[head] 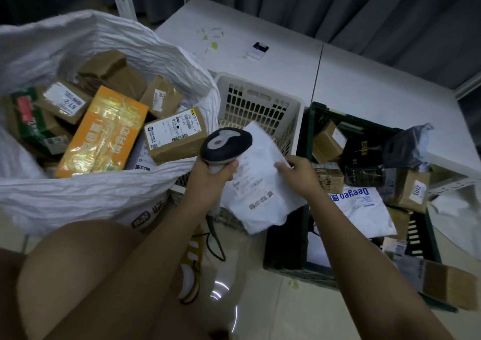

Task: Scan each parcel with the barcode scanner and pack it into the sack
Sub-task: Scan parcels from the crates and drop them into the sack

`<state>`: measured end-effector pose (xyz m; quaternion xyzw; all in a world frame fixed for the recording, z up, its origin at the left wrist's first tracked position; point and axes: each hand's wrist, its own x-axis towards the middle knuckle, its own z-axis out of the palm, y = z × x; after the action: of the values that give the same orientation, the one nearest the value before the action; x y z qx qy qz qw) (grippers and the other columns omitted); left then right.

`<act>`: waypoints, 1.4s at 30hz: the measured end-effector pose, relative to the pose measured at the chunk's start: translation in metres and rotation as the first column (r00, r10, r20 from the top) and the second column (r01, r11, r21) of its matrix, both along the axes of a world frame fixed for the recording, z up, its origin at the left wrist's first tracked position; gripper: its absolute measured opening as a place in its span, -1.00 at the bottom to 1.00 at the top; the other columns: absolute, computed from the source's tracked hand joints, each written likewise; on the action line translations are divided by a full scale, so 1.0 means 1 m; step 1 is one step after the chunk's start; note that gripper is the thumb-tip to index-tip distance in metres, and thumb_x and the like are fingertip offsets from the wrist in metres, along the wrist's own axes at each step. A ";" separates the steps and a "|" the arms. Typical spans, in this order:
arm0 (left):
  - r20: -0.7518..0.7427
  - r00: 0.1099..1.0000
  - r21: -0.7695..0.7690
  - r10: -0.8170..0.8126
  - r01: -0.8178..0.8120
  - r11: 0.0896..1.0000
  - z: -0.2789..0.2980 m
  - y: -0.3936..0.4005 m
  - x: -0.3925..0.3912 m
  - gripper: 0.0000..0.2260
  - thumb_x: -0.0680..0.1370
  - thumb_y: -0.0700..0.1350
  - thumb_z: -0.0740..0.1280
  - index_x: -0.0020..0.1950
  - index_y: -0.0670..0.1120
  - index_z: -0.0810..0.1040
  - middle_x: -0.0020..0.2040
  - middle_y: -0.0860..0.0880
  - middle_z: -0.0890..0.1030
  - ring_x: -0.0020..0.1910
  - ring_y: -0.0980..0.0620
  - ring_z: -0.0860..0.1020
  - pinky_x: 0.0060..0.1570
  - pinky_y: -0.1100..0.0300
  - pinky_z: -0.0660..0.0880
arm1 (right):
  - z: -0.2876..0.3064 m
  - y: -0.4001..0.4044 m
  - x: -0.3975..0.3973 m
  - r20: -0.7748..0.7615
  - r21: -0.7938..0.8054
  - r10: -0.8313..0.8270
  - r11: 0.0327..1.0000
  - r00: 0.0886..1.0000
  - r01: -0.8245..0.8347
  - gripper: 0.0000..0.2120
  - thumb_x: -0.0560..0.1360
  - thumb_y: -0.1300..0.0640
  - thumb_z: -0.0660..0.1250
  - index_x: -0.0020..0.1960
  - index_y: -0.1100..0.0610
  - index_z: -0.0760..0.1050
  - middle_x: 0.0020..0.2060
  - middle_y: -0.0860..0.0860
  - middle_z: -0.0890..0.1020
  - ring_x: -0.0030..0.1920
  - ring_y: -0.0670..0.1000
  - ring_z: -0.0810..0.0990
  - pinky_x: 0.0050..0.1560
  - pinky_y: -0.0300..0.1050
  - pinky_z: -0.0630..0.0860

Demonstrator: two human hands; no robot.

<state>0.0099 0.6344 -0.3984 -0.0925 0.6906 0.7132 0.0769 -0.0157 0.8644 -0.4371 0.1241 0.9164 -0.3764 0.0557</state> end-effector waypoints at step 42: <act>-0.052 0.973 -0.027 -0.225 0.224 0.974 0.012 -0.004 0.009 -0.63 0.50 -0.15 0.43 0.29 -0.12 0.51 0.07 -0.03 0.63 0.01 0.16 0.58 -0.14 0.49 0.48 | 0.021 -0.017 0.068 -0.036 -0.739 -0.532 0.584 0.846 0.336 -0.81 0.54 0.31 0.32 0.01 0.05 0.59 -0.06 -0.03 0.69 -0.02 -0.03 0.65 -0.07 -0.17 0.56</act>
<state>0.0185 0.6301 -0.3867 0.0046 0.7057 0.6950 0.1372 0.0528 0.8470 -0.4163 0.2656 0.6391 -0.7129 -0.1132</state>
